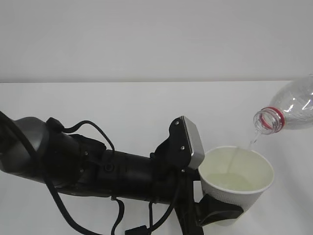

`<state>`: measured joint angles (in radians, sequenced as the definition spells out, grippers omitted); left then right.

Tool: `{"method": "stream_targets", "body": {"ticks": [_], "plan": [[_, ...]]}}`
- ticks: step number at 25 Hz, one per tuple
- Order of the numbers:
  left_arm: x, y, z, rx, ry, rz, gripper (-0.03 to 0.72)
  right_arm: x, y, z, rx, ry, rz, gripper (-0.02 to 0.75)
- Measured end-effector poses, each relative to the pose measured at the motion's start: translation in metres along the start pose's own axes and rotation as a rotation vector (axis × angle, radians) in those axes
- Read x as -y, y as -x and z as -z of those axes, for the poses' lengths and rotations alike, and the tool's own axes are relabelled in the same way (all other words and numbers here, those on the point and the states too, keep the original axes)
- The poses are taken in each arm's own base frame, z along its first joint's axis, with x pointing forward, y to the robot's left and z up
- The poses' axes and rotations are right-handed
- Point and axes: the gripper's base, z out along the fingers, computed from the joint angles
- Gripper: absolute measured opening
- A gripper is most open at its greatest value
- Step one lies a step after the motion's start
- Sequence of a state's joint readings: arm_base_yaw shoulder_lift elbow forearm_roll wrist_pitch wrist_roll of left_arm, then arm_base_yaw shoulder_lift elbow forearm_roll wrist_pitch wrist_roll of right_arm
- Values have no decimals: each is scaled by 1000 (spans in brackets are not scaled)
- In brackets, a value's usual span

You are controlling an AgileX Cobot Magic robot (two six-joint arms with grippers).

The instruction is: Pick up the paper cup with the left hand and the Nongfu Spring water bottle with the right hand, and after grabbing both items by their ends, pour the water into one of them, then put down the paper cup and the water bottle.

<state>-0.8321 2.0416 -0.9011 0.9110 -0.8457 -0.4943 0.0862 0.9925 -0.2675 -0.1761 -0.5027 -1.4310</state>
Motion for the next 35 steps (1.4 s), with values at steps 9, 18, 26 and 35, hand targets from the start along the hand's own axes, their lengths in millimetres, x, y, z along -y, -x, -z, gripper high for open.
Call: {"method": "stream_targets", "body": {"ticks": [9,18,26,35], "plan": [[0,0,0,0,0,0,492,0,0,0,0,0,0,490],[0,0,0,0,0,0,492,0,0,0,0,-1,0,490],[0,0,0,-1,-1,-1,492,0,0,0,0,-1,0,489],[0,0,0,-1,-1,-1,492,0,0,0,0,-1,0,489]]}}
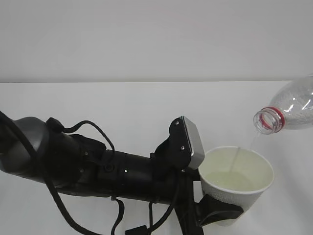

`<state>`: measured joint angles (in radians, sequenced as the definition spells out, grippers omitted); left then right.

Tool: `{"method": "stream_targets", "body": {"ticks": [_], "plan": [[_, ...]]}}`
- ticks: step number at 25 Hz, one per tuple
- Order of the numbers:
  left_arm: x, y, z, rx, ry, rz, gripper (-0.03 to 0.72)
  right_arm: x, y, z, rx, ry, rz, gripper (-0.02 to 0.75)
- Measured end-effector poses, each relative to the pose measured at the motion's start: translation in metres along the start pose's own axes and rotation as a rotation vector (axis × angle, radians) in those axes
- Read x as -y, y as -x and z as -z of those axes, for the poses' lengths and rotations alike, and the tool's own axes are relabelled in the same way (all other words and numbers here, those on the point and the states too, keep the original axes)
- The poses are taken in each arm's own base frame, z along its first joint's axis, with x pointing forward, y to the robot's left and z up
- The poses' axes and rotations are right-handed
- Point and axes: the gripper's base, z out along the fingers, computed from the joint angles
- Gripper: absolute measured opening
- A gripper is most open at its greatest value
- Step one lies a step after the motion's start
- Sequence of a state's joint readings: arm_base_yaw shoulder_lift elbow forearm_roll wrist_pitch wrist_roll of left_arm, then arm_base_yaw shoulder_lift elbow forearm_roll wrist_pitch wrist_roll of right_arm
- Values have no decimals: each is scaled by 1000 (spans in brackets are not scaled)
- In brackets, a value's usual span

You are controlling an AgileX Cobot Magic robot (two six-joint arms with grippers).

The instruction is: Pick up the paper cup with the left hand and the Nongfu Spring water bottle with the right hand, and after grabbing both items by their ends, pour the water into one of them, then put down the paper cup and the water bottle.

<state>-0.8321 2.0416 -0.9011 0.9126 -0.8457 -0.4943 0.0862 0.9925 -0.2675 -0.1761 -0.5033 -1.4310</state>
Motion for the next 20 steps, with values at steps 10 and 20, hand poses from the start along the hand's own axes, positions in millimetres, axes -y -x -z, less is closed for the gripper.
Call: {"method": "stream_targets", "body": {"ticks": [10,20], "plan": [[0,0,0,-1,0,0,492,0,0,0,0,-2,0,488],[0,0,0,-1,0,0,492,0,0,0,1,-4,0,488]]}}
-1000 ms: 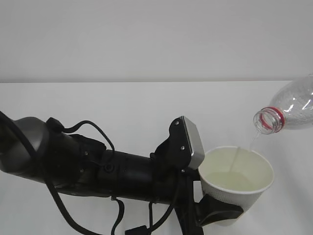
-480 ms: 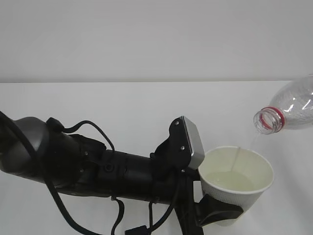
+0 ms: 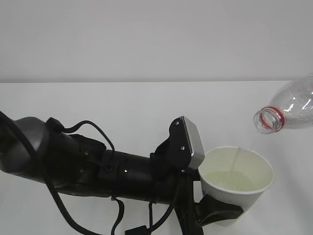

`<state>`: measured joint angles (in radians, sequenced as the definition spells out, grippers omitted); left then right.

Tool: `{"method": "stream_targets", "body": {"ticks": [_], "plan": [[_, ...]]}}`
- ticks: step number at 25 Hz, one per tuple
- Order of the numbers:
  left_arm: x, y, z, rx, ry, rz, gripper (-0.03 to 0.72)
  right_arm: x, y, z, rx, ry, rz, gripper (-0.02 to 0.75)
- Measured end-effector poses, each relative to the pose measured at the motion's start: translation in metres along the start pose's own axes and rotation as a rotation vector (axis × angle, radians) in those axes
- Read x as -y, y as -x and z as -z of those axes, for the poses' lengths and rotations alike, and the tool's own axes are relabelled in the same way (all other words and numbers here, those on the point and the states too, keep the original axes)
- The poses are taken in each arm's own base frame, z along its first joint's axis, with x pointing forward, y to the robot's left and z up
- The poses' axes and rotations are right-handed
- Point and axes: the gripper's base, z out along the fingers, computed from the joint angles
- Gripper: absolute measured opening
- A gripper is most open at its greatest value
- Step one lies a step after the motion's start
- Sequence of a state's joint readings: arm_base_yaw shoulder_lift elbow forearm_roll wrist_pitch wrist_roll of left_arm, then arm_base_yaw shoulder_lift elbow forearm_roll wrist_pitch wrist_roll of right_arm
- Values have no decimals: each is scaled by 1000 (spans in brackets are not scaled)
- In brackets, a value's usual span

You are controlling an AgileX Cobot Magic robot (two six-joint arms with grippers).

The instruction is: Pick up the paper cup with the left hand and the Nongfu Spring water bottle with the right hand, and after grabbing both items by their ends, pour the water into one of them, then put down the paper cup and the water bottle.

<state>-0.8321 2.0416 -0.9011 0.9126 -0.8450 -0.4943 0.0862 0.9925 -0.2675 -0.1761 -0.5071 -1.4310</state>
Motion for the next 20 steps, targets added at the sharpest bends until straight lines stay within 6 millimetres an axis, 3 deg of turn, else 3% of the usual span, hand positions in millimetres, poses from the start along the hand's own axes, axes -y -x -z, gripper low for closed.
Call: {"method": "stream_targets", "body": {"ticks": [20], "plan": [[0,0,0,0,0,0,492,0,0,0,0,-2,4,487]]}}
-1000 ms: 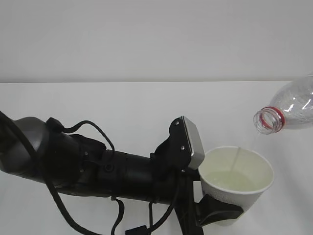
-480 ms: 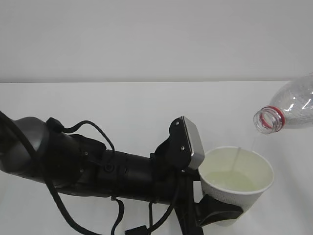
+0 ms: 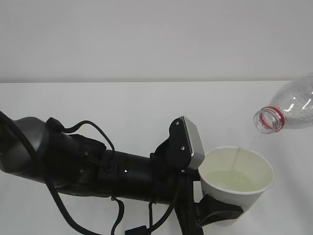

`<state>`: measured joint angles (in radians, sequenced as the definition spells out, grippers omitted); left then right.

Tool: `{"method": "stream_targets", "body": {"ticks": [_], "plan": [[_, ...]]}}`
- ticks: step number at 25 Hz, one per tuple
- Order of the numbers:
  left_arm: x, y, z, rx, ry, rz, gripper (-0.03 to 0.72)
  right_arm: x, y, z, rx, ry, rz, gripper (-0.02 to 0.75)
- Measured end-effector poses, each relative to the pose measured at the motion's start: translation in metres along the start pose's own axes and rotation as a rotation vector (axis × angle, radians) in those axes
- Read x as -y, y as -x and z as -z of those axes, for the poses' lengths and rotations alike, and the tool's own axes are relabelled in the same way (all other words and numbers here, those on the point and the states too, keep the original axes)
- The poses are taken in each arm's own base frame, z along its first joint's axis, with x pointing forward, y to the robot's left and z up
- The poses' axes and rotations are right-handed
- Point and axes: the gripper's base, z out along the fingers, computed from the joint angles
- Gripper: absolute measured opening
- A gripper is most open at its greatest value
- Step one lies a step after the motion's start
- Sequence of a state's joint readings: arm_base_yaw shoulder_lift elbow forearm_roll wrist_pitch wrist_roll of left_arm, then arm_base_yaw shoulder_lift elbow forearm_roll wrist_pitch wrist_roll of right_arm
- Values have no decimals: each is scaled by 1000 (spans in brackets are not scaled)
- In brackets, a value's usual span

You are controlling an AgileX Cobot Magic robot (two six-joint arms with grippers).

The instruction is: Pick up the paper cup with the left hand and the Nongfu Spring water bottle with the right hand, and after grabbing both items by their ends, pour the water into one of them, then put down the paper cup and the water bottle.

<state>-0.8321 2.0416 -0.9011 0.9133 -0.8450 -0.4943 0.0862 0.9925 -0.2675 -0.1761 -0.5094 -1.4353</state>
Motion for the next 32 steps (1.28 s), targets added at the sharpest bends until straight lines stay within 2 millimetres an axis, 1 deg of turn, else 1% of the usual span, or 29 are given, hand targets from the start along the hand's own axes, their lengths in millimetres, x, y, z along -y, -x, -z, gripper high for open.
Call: {"method": "stream_targets", "body": {"ticks": [32], "plan": [[0,0,0,-1,1,0,491,0,0,0,0,-2,17,486]]}}
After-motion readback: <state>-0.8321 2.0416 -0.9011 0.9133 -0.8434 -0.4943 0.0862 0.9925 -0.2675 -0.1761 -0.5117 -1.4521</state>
